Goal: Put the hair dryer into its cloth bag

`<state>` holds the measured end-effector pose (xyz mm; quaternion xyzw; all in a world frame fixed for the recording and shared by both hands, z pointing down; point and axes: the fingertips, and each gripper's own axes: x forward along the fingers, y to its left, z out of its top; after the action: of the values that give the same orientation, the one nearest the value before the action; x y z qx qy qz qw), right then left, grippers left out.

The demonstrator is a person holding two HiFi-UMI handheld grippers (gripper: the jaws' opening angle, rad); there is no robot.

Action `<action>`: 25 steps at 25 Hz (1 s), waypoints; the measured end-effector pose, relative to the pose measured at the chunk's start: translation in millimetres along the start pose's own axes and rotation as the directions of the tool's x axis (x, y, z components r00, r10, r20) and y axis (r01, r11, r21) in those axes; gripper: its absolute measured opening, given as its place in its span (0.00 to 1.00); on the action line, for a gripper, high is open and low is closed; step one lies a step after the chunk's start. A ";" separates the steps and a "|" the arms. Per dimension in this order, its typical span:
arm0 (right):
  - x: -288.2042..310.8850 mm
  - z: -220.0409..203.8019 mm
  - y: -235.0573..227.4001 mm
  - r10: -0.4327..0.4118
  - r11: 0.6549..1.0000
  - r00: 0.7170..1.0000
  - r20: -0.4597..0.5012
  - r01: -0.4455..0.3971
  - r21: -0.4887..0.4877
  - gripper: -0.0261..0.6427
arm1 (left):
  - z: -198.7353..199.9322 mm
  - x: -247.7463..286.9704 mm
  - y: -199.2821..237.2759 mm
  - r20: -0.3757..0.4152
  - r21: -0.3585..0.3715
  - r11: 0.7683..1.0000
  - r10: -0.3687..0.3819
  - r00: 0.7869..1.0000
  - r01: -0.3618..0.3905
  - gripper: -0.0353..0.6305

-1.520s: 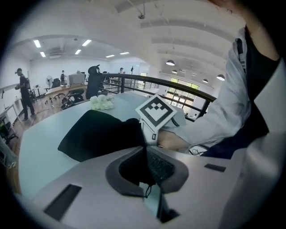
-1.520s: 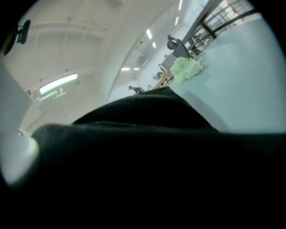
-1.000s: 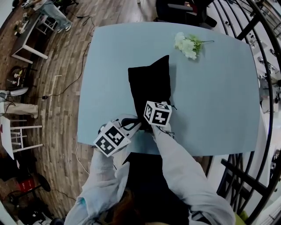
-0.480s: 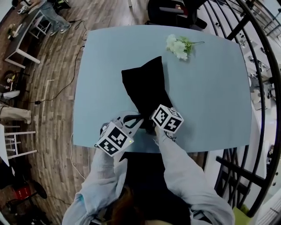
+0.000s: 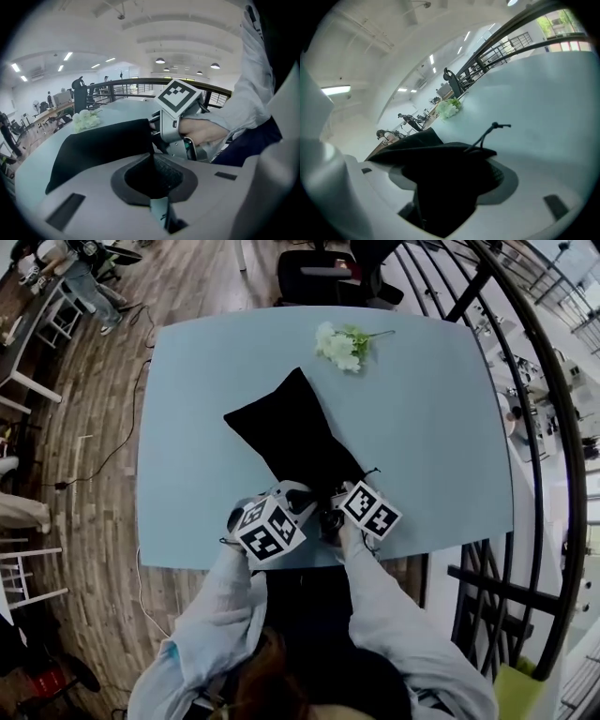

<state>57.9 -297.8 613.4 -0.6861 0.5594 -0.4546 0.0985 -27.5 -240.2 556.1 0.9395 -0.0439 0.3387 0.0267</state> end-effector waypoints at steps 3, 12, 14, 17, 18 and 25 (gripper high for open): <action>-8.7 3.6 -12.3 -0.011 1.000 1.000 -0.015 0.011 0.015 0.53 | -4.1 16.6 -3.5 -0.053 0.004 1.000 -0.011 0.999 0.011 0.10; -55.4 2.8 -40.1 -0.028 1.000 0.996 -0.083 0.028 -0.009 0.56 | -42.5 43.1 -15.9 -0.227 0.013 1.000 -0.001 0.974 0.004 0.10; -69.9 2.3 -39.0 -0.016 1.000 0.997 -0.076 0.015 -0.009 0.57 | -50.6 48.4 -17.6 -0.250 0.021 1.000 0.016 0.968 -0.012 0.10; -91.1 1.5 -36.2 -0.002 0.999 0.998 -0.063 0.000 -0.043 0.57 | -57.2 59.0 -19.9 -0.268 0.074 0.996 0.062 0.961 -0.044 0.10; -97.5 2.4 -35.8 -0.006 0.998 0.998 -0.058 0.002 -0.069 0.57 | -59.5 62.6 -19.9 -0.272 0.098 0.994 0.082 0.959 -0.057 0.10; -117.7 0.4 -43.6 0.013 0.990 0.999 -0.045 -0.019 -0.139 0.63 | -64.0 74.5 -16.8 -0.218 0.067 0.987 0.155 0.964 -0.144 0.10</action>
<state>92.3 -181.6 580.8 -0.6766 0.5972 -0.4287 0.0418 -9.3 -223.2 652.5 0.8901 -0.1028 0.4437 -0.0178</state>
